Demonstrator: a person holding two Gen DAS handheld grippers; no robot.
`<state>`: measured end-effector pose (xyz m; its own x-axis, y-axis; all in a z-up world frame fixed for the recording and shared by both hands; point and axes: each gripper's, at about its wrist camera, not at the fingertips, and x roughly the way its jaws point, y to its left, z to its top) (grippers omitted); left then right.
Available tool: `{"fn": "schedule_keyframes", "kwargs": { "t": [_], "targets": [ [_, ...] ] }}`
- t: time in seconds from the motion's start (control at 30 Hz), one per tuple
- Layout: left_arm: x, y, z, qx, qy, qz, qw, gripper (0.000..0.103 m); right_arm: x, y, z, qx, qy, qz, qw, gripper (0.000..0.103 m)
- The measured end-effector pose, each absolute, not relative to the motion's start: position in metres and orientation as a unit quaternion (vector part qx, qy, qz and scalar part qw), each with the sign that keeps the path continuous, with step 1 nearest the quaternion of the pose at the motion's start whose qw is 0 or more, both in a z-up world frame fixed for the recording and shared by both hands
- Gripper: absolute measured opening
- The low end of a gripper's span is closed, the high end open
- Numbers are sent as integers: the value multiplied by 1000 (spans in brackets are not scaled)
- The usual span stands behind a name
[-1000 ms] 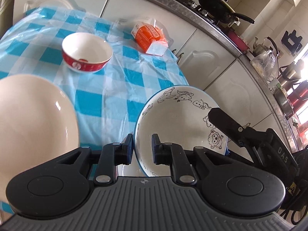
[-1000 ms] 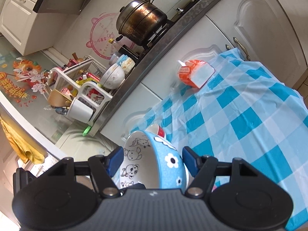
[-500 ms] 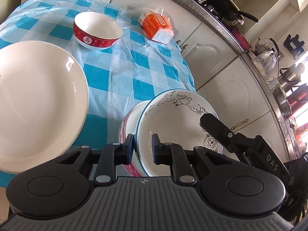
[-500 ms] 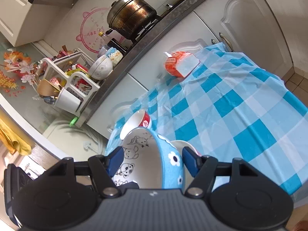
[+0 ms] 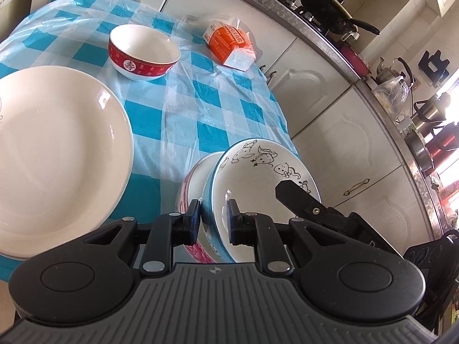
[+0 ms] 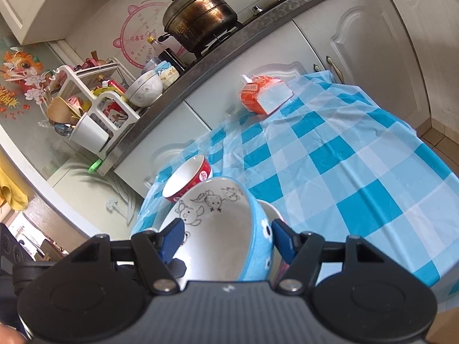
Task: Organize plates and bowls
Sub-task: 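Carry the blue cartoon bowl with the left gripper and lower it into the pink flower bowl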
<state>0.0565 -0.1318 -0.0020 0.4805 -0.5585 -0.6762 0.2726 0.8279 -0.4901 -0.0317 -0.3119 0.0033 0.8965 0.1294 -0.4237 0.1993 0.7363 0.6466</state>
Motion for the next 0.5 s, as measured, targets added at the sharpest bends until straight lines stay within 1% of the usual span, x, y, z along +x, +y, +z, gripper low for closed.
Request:
{"fn": "schedule_keyframes", "kwargs": {
  "t": [0.03,0.1,0.23,0.27,0.3,0.33,0.5],
  "targets": [
    [56,-131,-2,-159,444,-248,846,18,-32,-312,3,363,226,-19,904,67],
    [56,-131,-2,-158,441,-253,847,28,-32,-312,2,363,224,-18,904,67],
    [53,-131,0,-149,431,-257,852,33,-33,-310,2,361,222,-21,905,67],
    [52,-131,1,-148,425,-257,855,39,-34,-309,2,360,221,-22,906,67],
    [49,-129,4,-146,413,-259,861,51,-34,-309,2,359,221,-23,907,67],
    [47,-128,7,-141,404,-258,866,53,-35,-308,3,358,219,-26,907,67],
    [45,-121,16,-143,383,-261,874,54,-40,-313,7,361,202,-31,910,69]
  ]
}}
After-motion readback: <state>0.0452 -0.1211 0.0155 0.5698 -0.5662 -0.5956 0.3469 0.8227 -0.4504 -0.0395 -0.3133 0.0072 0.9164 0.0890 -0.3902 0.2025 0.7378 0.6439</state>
